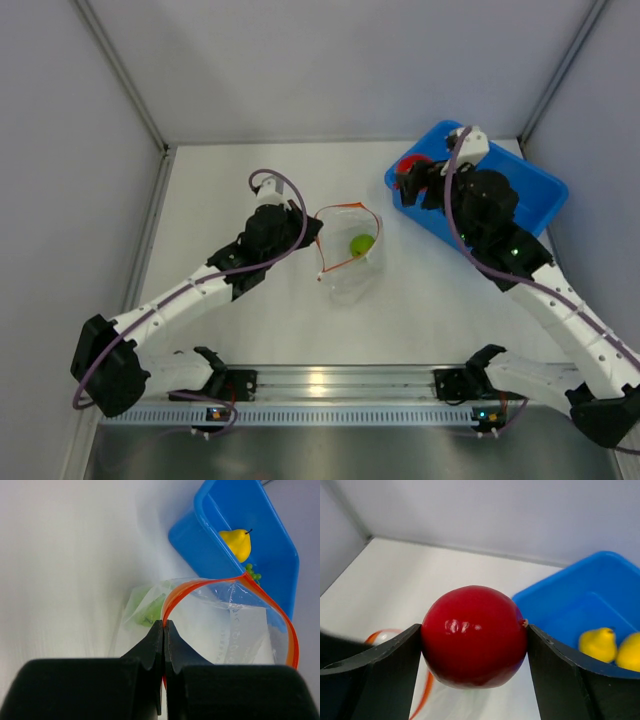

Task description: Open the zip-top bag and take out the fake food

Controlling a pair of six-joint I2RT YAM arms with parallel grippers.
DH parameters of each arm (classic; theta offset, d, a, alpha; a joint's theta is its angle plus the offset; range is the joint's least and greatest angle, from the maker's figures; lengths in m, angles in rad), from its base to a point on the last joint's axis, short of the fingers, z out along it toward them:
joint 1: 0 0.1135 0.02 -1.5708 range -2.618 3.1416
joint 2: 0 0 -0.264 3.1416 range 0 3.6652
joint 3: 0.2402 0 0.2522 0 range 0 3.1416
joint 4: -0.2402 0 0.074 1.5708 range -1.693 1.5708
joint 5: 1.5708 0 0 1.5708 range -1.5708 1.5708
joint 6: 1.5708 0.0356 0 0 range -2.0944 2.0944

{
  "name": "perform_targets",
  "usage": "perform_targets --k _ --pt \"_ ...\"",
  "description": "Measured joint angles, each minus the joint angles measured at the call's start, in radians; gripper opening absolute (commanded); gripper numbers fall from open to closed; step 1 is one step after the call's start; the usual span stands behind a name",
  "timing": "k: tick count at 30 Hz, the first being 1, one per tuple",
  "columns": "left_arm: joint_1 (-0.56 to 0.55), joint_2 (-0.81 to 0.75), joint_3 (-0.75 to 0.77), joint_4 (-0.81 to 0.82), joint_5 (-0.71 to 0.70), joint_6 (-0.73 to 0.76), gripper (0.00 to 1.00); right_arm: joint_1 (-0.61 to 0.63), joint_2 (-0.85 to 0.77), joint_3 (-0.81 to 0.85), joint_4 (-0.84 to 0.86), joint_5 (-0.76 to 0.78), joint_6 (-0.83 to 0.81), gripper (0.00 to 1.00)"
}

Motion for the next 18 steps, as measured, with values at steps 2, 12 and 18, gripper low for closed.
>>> perform_targets --k 2,12,18 --pt "0.0 0.0 0.0 0.0 0.0 0.0 0.0 -0.105 0.017 0.035 -0.016 0.046 0.024 0.25" --pt "0.0 0.0 0.0 -0.003 0.006 0.003 0.0 -0.426 0.257 0.113 -0.108 0.142 0.137 0.3" --pt "0.001 -0.001 0.0 -0.02 0.025 0.005 0.0 -0.544 0.446 0.162 -0.119 0.092 0.179 0.36"
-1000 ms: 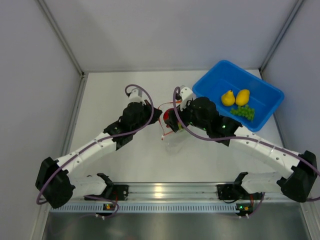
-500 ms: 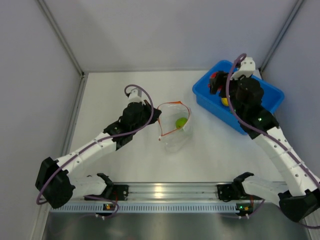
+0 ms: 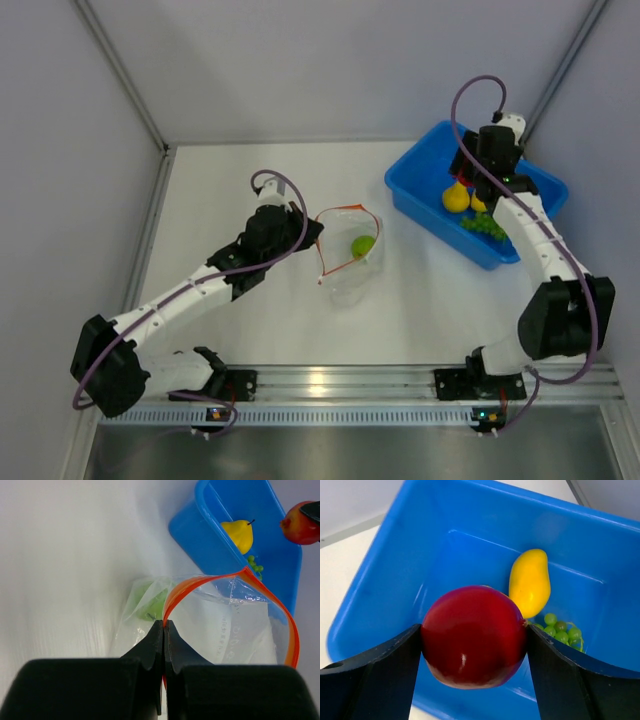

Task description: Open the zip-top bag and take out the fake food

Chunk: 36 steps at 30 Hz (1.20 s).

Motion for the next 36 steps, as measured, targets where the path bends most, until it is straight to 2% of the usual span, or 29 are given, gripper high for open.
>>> perform_targets --k 3,5,7,8,9,11,12,20,23,27,28,36 --pt "0.0 -0.002 0.0 -0.003 0.008 0.003 0.0 -0.033 0.089 0.031 0.004 -0.018 0.01 0.51" --pt "0.0 -0.003 0.0 -0.005 0.012 0.005 0.0 -0.042 0.145 0.057 0.002 -0.026 0.013 0.57" --pt "0.0 -0.004 0.0 -0.011 0.019 0.01 0.0 -0.042 0.193 0.086 -0.008 -0.033 0.013 0.69" --pt "0.0 -0.004 0.001 -0.016 0.024 0.014 0.0 -0.042 0.209 0.096 -0.011 -0.038 0.013 0.76" --pt "0.0 -0.004 0.003 -0.021 0.026 0.018 0.0 -0.041 0.219 0.105 -0.02 -0.044 0.013 0.9" --pt "0.0 -0.004 0.008 -0.028 0.031 0.024 0.0 -0.042 0.224 0.12 -0.037 -0.058 0.01 0.98" --pt "0.0 -0.004 0.01 -0.029 0.034 0.026 0.0 -0.042 0.223 0.129 -0.048 -0.068 0.007 0.99" --pt "0.0 -0.004 0.033 -0.039 0.057 0.028 0.0 -0.042 0.181 0.151 -0.085 -0.222 0.005 0.98" --pt "0.0 -0.004 0.037 -0.04 0.061 0.027 0.0 -0.032 0.154 0.15 -0.1 -0.279 0.011 0.87" --pt "0.0 -0.003 0.041 -0.045 0.063 0.026 0.0 0.012 0.068 0.138 -0.12 -0.337 0.04 0.66" --pt "0.0 -0.002 0.045 -0.047 0.064 0.025 0.0 0.031 0.042 0.132 -0.121 -0.348 0.048 0.64" --pt "0.0 0.04 0.085 -0.051 0.078 -0.005 0.0 0.315 -0.137 0.116 -0.138 -0.355 0.116 0.44"
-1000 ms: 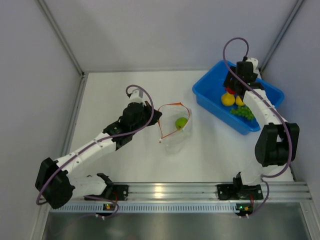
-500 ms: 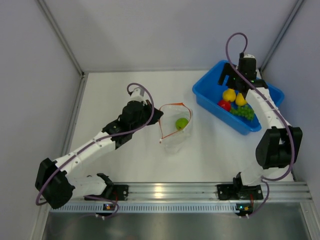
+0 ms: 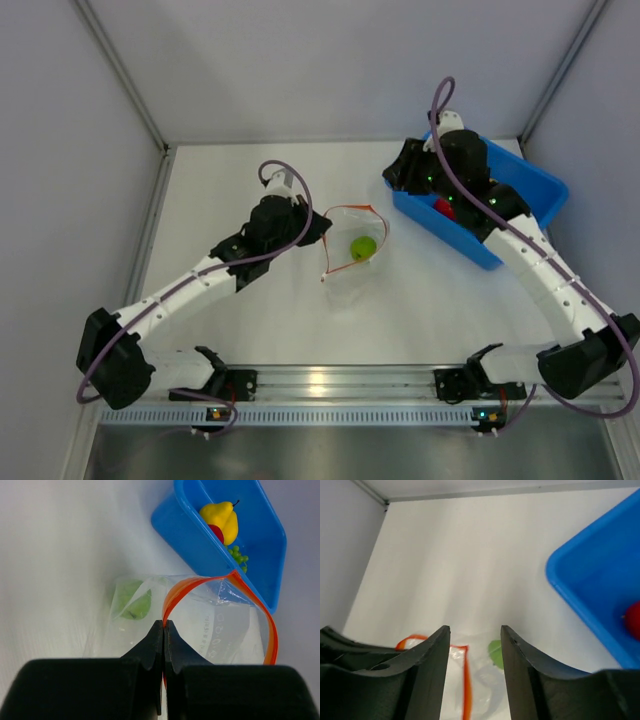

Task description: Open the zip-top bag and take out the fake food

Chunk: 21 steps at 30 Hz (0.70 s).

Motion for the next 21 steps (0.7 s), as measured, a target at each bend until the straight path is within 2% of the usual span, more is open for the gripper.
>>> perform_targets --k 5,11,15,21 --pt "0.0 0.023 0.013 0.0 0.0 -0.031 0.0 0.185 -0.031 -0.014 -0.031 0.07 0.032 0.37" --pt "0.0 0.035 0.024 0.005 -0.004 -0.066 0.0 0.353 -0.031 -0.038 -0.071 0.158 0.065 0.33" --pt "0.0 0.04 0.025 0.014 -0.004 -0.091 0.0 0.402 -0.013 -0.071 -0.087 0.192 0.091 0.32" --pt "-0.002 0.04 0.025 0.044 -0.004 -0.138 0.0 0.41 0.052 -0.133 -0.084 0.265 0.138 0.28"
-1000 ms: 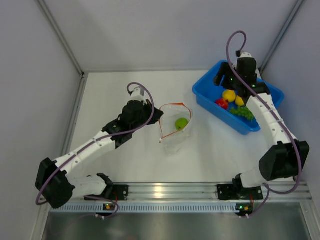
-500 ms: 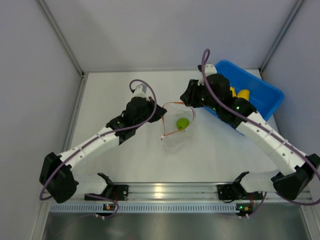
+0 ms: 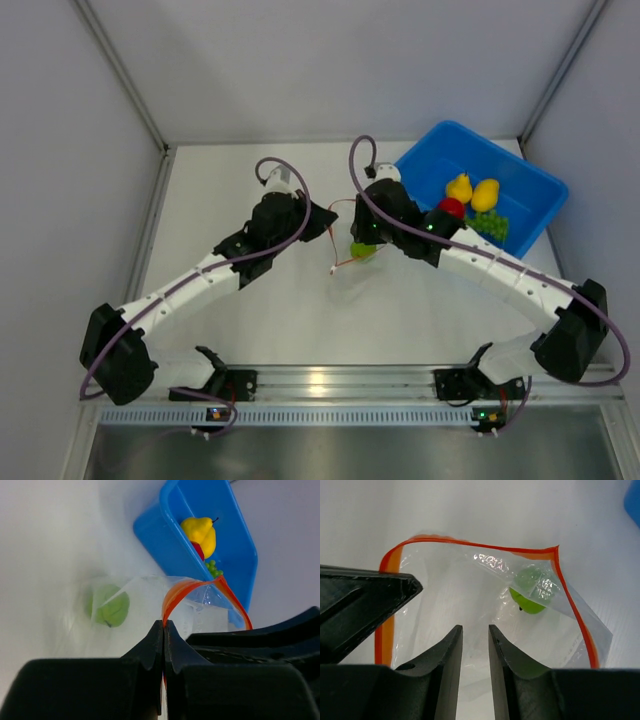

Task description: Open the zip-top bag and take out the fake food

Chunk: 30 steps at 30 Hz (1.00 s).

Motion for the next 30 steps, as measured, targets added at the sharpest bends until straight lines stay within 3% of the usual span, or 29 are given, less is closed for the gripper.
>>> perform_targets --k 10,21,30 --pt "-0.022 -0.023 -0.057 0.085 -0.028 -0.114 0.0 0.0 0.173 0.038 0.005 0.109 0.066 0.26" --pt "-0.053 -0.022 -0.071 0.119 -0.08 -0.167 0.0 -0.007 0.231 0.098 0.105 0.122 0.104 0.24" --pt "-0.058 -0.023 -0.1 0.128 -0.112 -0.166 0.0 -0.009 0.255 -0.093 0.259 0.183 0.014 0.29"
